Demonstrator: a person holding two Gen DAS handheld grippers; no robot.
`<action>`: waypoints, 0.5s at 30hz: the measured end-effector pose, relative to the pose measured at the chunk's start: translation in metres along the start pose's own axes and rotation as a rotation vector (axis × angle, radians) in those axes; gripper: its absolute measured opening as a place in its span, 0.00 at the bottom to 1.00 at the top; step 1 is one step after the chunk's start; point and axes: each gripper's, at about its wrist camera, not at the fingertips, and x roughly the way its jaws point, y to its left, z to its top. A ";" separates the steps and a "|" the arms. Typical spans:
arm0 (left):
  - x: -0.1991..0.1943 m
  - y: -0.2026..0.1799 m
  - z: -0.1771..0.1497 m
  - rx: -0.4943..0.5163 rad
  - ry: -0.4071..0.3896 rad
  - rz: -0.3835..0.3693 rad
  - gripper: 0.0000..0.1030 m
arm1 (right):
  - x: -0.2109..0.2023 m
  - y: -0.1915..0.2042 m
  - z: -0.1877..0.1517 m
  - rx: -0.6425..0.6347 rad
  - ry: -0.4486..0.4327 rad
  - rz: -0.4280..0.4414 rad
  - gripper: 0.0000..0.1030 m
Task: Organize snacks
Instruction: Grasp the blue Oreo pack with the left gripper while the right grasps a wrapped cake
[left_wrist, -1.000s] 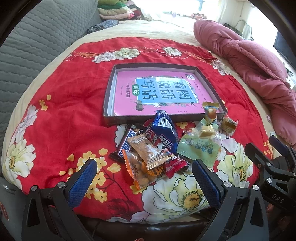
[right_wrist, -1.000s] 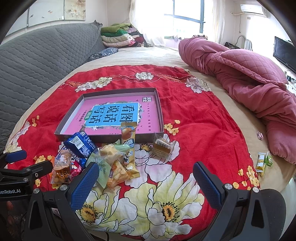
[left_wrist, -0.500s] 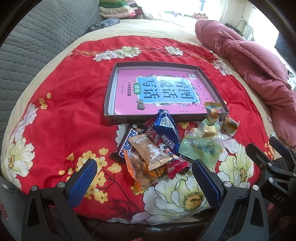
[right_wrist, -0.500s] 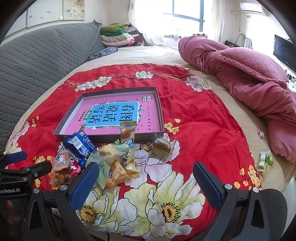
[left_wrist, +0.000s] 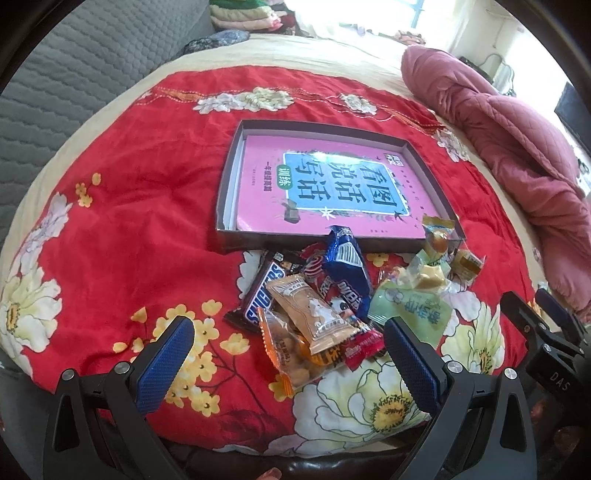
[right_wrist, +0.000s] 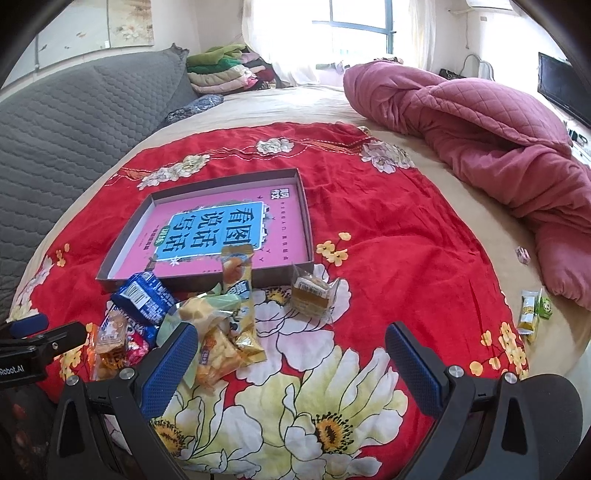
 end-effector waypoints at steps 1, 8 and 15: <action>0.002 0.000 0.002 0.000 0.005 -0.005 0.99 | 0.001 -0.002 0.001 0.003 0.000 0.000 0.99; 0.019 -0.004 0.016 0.010 0.030 -0.042 0.99 | 0.013 -0.018 0.006 0.054 0.017 -0.010 0.99; 0.036 -0.016 0.029 0.059 0.043 -0.045 0.99 | 0.031 -0.039 0.010 0.121 0.052 -0.025 0.99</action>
